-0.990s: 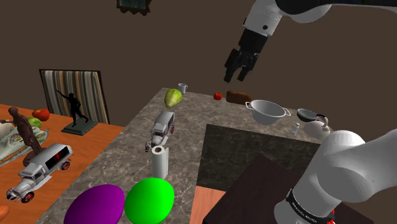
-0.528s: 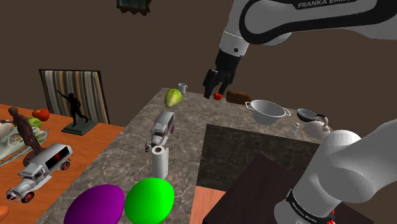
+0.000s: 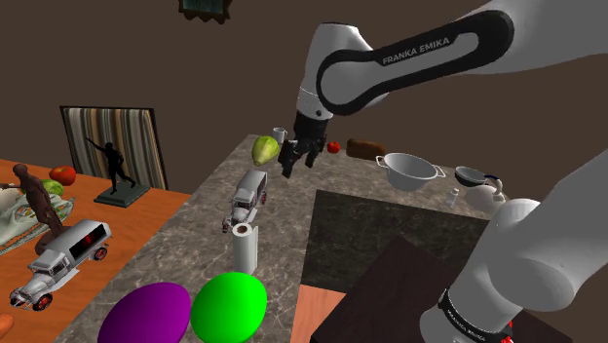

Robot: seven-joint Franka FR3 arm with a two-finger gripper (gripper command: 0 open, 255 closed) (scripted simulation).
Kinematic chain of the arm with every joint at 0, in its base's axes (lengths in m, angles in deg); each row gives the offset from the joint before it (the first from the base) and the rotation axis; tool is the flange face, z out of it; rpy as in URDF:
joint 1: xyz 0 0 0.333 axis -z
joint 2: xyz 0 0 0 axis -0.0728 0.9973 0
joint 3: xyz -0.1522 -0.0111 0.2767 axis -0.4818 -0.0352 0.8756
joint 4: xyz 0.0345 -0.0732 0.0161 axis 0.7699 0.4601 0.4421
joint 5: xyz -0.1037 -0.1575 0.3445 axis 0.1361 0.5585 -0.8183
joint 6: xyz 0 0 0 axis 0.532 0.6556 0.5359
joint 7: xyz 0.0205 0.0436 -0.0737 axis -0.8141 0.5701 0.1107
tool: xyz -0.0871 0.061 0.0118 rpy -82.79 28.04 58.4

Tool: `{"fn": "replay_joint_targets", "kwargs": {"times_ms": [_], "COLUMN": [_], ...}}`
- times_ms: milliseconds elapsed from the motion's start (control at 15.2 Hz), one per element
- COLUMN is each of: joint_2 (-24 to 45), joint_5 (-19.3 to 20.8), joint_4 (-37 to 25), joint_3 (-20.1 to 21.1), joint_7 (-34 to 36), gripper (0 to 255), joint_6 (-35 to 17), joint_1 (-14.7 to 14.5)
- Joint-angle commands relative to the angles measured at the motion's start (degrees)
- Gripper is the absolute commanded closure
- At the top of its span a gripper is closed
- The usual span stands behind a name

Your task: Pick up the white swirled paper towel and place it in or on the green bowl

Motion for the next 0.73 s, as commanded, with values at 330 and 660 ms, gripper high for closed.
{"fn": "replay_joint_targets", "kwargs": {"times_ms": [330, 660], "joint_2": [15.19, 26.15], "joint_5": [4.74, 9.81], "joint_4": [-5.35, -10.76], "joint_3": [2.99, 3.75], "joint_7": [3.64, 7.17], "gripper": [0, 0], "joint_6": [-8.33, -12.37], "joint_1": [-0.70, -2.02]}}
